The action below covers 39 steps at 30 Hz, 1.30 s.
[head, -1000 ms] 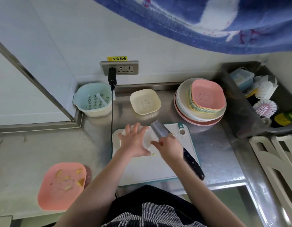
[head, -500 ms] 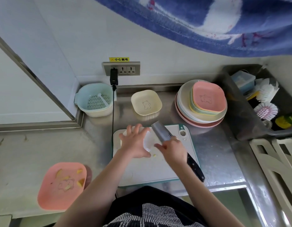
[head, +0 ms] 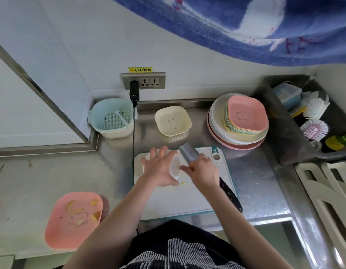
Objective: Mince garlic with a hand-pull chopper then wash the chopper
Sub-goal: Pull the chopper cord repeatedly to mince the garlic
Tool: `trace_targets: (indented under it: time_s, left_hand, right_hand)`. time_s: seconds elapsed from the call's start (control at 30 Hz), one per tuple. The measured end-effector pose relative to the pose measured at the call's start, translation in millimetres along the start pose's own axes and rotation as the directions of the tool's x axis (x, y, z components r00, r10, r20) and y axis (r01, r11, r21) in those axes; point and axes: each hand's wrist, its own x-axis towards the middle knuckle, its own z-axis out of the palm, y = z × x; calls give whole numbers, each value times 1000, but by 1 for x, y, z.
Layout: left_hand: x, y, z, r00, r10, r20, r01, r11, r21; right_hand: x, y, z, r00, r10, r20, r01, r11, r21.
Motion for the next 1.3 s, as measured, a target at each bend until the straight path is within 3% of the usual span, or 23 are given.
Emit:
trace_targets:
  time_s: [0.07,0.13,0.23,0.3,0.37,0.43,0.5,0.53,0.63,0.77,0.83,0.9,0.97,1.03,1.17,1.23,1.3]
  left_hand:
    - [-1,0,0,1000,5,4,-5,1000,-1]
    - [-1,0,0,1000,16,1,-16,1000,-5]
    - [-1,0,1,1000,11,4,-11,1000,-11]
    - [0,1,1,1000,7,8,-7,1000,-1]
    - [1,2,1,1000,5,9,-5,1000,4]
    - [1,2,1,1000,4,4,-4,1000,7]
    - [1,2,0,1000,4,-1,-4,1000,10]
    - [0,2,0,1000,3,-2,-3,1000,7]
    - [0,2,-1,1000,2,-2,-2,1000,-1]
    - [0,2,0,1000,3,-8,-3,1000,1]
    - [0,3,0,1000,3,-8,-3,1000,7]
    - [-1,3,-2,1000,2,-5,-2,1000,13]
    - [-1,3,-2,1000,2,-1,-2,1000,18]
    - [-2,3,-2,1000,9,-3,-9,1000,14]
    - [-3,3,-3,1000,14,1,-14,1000,8]
    - [-2,4,-2,1000,14,3,-14,1000,11]
    - [-1,3,-1,1000,12,2,-12,1000,13]
  right_hand:
    - [3,-5,0,999,-31,-17,31,1000,-1]
    - [6,27,8,989,144,-25,-142,987,76]
    - [-1,88,12,879,476,-24,-459,860,224]
    - [-5,101,10,838,543,-55,-520,825,220]
    - [-2,83,6,890,451,-66,-431,880,198]
    - [0,46,9,972,235,31,-236,950,205]
    - [-1,13,10,995,42,95,-59,981,185]
    - [2,9,10,996,20,83,-33,986,165]
    - [9,41,5,983,185,-1,-182,968,176]
    - [-7,83,10,914,403,49,-406,907,114]
    - [-5,67,10,946,321,49,-325,941,93]
    - [0,33,9,995,84,45,-88,992,92]
    - [-2,8,7,997,-75,31,73,996,50]
    - [2,18,11,1000,7,20,-8,999,47]
    - [-2,75,19,924,383,-9,-381,922,63]
    - [-1,68,20,932,361,-16,-360,932,45]
    - [1,38,18,988,151,23,-152,987,51]
